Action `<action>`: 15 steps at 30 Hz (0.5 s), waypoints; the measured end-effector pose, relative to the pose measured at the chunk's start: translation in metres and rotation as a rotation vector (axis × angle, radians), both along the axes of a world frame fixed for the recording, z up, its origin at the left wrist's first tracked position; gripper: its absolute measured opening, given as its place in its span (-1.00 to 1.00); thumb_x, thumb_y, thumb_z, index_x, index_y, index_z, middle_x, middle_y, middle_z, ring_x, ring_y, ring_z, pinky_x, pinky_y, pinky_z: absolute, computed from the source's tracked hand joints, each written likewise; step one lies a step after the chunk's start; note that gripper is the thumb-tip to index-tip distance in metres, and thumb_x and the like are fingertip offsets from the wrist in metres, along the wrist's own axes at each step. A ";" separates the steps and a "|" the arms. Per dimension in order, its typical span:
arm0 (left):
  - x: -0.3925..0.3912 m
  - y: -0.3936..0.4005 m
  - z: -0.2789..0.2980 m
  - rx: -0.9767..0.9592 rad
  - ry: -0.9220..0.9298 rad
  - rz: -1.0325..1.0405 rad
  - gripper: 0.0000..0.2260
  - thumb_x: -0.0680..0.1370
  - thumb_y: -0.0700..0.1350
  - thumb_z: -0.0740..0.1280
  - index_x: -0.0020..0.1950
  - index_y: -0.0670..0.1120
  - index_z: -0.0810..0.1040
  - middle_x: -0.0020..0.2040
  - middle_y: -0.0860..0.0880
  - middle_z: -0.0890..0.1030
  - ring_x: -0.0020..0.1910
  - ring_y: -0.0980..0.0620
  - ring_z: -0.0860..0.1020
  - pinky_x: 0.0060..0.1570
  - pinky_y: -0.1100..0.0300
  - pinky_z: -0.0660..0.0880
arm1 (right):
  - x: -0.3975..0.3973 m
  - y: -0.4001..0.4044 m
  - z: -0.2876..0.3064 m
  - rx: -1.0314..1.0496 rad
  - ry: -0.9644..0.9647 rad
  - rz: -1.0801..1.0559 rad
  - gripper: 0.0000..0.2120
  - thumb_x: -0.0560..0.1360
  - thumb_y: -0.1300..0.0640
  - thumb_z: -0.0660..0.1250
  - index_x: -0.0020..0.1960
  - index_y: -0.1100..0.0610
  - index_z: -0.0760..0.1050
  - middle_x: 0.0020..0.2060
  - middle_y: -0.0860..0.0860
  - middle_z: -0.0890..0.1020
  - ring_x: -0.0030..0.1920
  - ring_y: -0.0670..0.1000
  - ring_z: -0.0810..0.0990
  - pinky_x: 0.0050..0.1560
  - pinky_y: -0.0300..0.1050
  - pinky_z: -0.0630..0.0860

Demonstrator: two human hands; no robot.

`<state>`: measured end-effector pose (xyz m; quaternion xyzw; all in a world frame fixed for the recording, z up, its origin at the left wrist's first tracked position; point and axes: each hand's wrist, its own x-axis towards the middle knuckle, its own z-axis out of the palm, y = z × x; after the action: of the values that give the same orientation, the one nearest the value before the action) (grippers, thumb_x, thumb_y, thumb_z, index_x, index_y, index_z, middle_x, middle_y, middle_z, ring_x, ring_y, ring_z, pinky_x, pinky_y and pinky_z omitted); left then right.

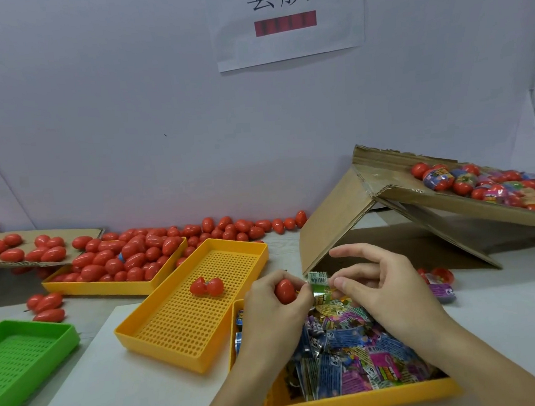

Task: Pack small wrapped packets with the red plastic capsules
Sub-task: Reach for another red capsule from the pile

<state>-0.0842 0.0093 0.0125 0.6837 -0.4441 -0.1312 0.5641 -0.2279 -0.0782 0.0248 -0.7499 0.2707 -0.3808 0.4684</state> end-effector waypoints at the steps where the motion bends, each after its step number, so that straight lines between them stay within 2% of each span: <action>1: 0.000 0.000 0.000 -0.002 0.001 -0.002 -0.85 0.50 -0.14 0.46 -0.27 -0.01 0.63 -0.30 0.10 0.61 -0.35 0.23 0.54 -0.33 0.39 0.48 | 0.000 0.001 0.000 0.024 0.011 0.018 -0.70 0.54 0.22 0.41 0.19 -0.09 0.53 -0.19 -0.10 0.74 -0.13 -0.13 0.71 -0.18 -0.33 0.57; 5: 0.000 0.001 0.001 -0.020 0.033 -0.022 -0.82 0.50 -0.14 0.46 -0.31 -0.01 0.61 -0.37 0.12 0.57 -0.38 0.23 0.51 -0.35 0.39 0.46 | 0.002 0.005 0.000 0.103 0.056 0.061 -0.65 0.50 0.10 0.45 0.22 -0.18 0.49 -0.11 -0.16 0.73 -0.03 -0.17 0.68 -0.05 -0.25 0.57; 9: -0.002 0.002 0.004 -0.016 0.073 -0.081 -0.82 0.52 -0.12 0.46 -0.29 -0.03 0.62 -0.40 0.14 0.54 -0.40 0.23 0.49 -0.36 0.39 0.45 | 0.002 0.006 -0.001 0.076 0.051 0.006 -0.61 0.49 0.13 0.47 0.20 -0.22 0.47 -0.10 -0.19 0.72 -0.02 -0.16 0.67 0.03 -0.21 0.59; 12: -0.001 0.003 0.006 -0.007 0.167 -0.113 -0.81 0.53 -0.09 0.44 -0.29 0.02 0.63 -0.46 0.17 0.49 -0.44 0.20 0.46 -0.41 0.37 0.39 | 0.001 0.002 0.000 0.158 0.005 0.017 -0.64 0.55 0.22 0.39 0.21 -0.18 0.50 -0.11 -0.11 0.73 -0.09 -0.17 0.67 -0.05 -0.19 0.54; 15: 0.000 0.004 0.006 -0.015 0.182 -0.107 -0.81 0.54 -0.07 0.44 -0.29 0.05 0.63 -0.46 0.19 0.49 -0.43 0.21 0.47 -0.40 0.36 0.39 | 0.000 -0.002 0.001 0.345 -0.094 0.097 -0.64 0.58 0.30 0.33 0.23 -0.10 0.55 -0.11 0.04 0.72 -0.11 0.00 0.64 -0.14 -0.11 0.51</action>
<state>-0.0846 0.0133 0.0190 0.6400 -0.4278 -0.2191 0.5994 -0.2277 -0.0800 0.0258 -0.6522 0.2733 -0.3402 0.6198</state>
